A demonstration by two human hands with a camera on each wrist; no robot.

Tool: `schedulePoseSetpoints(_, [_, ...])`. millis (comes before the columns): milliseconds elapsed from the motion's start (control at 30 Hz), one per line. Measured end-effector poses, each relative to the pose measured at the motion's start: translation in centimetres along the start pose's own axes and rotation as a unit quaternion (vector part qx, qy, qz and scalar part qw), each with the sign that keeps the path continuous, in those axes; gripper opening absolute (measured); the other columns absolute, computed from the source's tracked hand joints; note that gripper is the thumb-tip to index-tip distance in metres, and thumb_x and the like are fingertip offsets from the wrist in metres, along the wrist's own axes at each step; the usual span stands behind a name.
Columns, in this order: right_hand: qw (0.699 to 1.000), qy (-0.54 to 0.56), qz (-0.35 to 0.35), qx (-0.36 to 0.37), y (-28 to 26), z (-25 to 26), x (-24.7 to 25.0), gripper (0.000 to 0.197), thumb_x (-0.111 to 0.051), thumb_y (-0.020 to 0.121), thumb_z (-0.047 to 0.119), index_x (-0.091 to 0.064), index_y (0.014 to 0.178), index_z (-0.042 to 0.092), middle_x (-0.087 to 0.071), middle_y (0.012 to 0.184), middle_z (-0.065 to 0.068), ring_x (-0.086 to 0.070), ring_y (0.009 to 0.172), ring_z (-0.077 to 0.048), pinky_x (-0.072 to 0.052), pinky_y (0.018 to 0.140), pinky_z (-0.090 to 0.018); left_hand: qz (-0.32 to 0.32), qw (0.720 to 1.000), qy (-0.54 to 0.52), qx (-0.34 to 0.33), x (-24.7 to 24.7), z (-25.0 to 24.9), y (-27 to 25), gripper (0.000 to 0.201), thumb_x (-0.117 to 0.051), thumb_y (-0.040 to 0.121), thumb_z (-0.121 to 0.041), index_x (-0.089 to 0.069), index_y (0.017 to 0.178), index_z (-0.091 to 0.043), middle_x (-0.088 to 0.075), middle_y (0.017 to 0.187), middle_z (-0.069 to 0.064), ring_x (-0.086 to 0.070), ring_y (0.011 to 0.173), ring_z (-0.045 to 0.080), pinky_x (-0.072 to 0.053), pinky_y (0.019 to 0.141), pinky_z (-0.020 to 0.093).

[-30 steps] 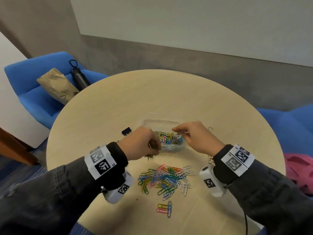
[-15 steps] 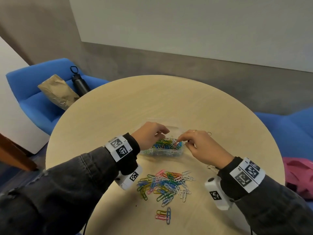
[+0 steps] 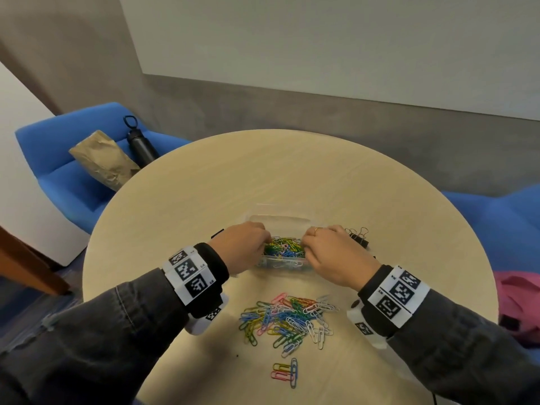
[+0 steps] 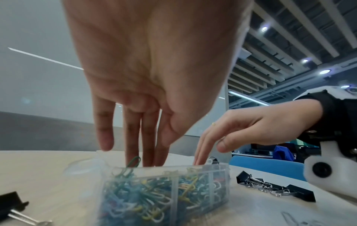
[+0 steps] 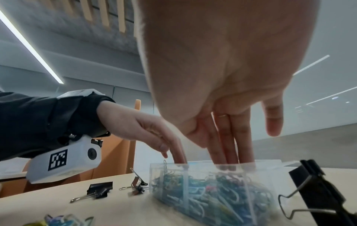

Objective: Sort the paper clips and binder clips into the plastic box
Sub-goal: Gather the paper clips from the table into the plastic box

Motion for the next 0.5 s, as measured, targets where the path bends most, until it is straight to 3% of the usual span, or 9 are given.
schedulePoseSetpoints(67, [1.0,0.019,0.014,0.015,-0.1,0.4,-0.4,0.038,-0.029,0.1,0.03,-0.057,0.123,0.018,-0.056,0.129,0.002,-0.052,0.117,-0.014,-0.025,0.112,-0.044,-0.01,0.999,-0.016,-0.031,0.1,-0.7,-0.4,0.039,-0.035,0.098,-0.012,-0.053,0.131,-0.013,-0.052,0.133,0.004,-0.051,0.121,0.024,-0.042,0.101,0.041])
schedulePoseSetpoints(133, [0.999,0.028,0.044,0.015,-0.5,0.6,-0.9,0.041,-0.028,0.101,0.033,-0.054,0.129,0.019,-0.049,0.141,0.002,-0.046,0.127,-0.014,-0.018,0.114,-0.045,0.03,0.998,-0.019,-0.042,-0.9,-1.1,-0.9,0.04,-0.036,0.099,-0.018,-0.045,0.138,-0.014,-0.048,0.138,0.005,-0.047,0.125,0.024,-0.039,0.105,0.041])
schedulePoseSetpoints(200, [0.999,0.043,0.016,0.017,-1.4,0.8,-0.2,0.04,-0.032,0.101,0.033,-0.05,0.134,0.02,-0.045,0.145,0.003,-0.044,0.13,-0.012,-0.018,0.116,-0.044,0.044,0.998,-0.019,-0.04,-1.7,-1.2,-1.8,0.044,-0.038,0.101,-0.026,-0.037,0.143,-0.015,-0.043,0.144,0.006,-0.043,0.13,0.024,-0.035,0.108,0.039])
schedulePoseSetpoints(267, [0.996,0.072,-0.039,0.037,-2.8,1.0,1.2,0.039,-0.04,0.099,0.032,-0.048,0.136,0.022,-0.048,0.14,0.005,-0.047,0.124,-0.009,-0.03,0.111,-0.036,-0.027,0.997,-0.034,-0.065,-0.7,-1.6,-3.2,0.048,-0.04,0.1,-0.03,-0.033,0.146,-0.017,-0.038,0.146,0.003,-0.039,0.132,0.02,-0.034,0.109,0.036])
schedulePoseSetpoints(333, [0.992,0.106,-0.044,0.054,-4.4,1.3,1.8,0.038,-0.048,0.096,0.034,-0.05,0.133,0.024,-0.053,0.129,0.007,-0.049,0.108,-0.004,-0.039,0.097,-0.024,-0.079,0.99,-0.06,-0.097,0.4,-2.3,-5.0,0.048,-0.044,0.099,-0.034,-0.035,0.144,-0.021,-0.041,0.14,-0.003,-0.043,0.125,0.013,-0.038,0.105,0.03])
schedulePoseSetpoints(400, [0.992,0.114,0.017,0.048,-5.9,1.1,0.5,0.044,-0.056,0.091,0.041,-0.048,0.132,0.028,-0.05,0.126,0.011,-0.044,0.1,0.001,-0.038,0.09,-0.017,-0.037,0.991,-0.089,-0.092,-0.2,-2.5,-6.5,0.052,-0.051,0.094,-0.043,-0.035,0.141,-0.027,-0.042,0.131,-0.008,-0.048,0.11,0.007,-0.043,0.096,0.026])
schedulePoseSetpoints(500, [0.985,0.118,0.124,0.009,-7.2,0.2,-2.5,0.072,-0.071,0.074,0.054,-0.042,0.135,0.03,-0.042,0.126,0.012,-0.042,0.105,-0.003,-0.04,0.094,-0.02,0.115,0.983,-0.14,-0.038,-3.4,-2.1,-8.1,0.086,-0.073,0.074,-0.052,-0.023,0.142,-0.032,-0.032,0.13,-0.01,-0.046,0.103,0.005,-0.043,0.09,0.02])
Point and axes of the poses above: each hand's wrist, its own y-axis towards the middle knuckle, its own x-axis out of the back of the hand, z = x × y, the point moved 8 cm from there along y, towards the middle knuckle
